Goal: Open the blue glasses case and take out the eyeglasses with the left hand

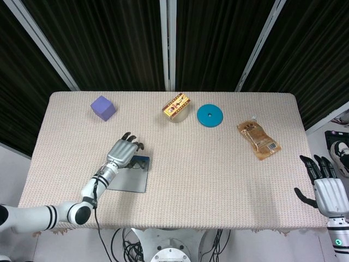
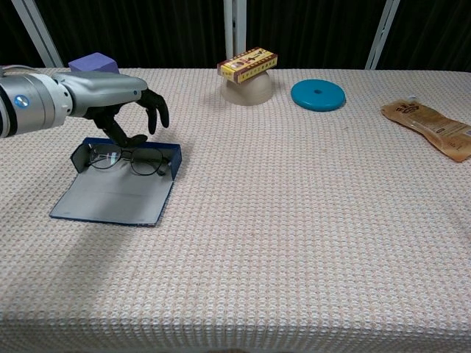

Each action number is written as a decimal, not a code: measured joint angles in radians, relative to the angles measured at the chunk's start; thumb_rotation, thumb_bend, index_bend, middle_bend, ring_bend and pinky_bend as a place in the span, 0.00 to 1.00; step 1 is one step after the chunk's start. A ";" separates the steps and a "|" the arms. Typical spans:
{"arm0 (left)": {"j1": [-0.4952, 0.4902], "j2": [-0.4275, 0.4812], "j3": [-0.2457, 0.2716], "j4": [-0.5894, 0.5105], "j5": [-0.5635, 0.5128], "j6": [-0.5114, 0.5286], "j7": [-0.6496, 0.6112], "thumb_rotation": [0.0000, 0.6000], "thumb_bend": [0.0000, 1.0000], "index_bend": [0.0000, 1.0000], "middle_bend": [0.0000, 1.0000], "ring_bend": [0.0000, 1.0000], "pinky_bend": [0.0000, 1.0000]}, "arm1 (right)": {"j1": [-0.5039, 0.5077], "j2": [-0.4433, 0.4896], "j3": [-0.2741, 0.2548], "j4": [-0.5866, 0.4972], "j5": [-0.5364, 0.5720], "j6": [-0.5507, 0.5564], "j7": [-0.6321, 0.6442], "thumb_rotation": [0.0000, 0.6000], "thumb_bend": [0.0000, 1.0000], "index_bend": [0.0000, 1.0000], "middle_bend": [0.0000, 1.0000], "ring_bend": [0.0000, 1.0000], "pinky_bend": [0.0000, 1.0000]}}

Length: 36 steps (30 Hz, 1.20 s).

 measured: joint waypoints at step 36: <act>0.003 -0.034 0.015 0.039 -0.052 0.018 0.061 1.00 0.45 0.44 0.39 0.16 0.00 | 0.008 0.001 0.002 0.006 0.009 -0.015 0.009 1.00 0.19 0.00 0.14 0.00 0.00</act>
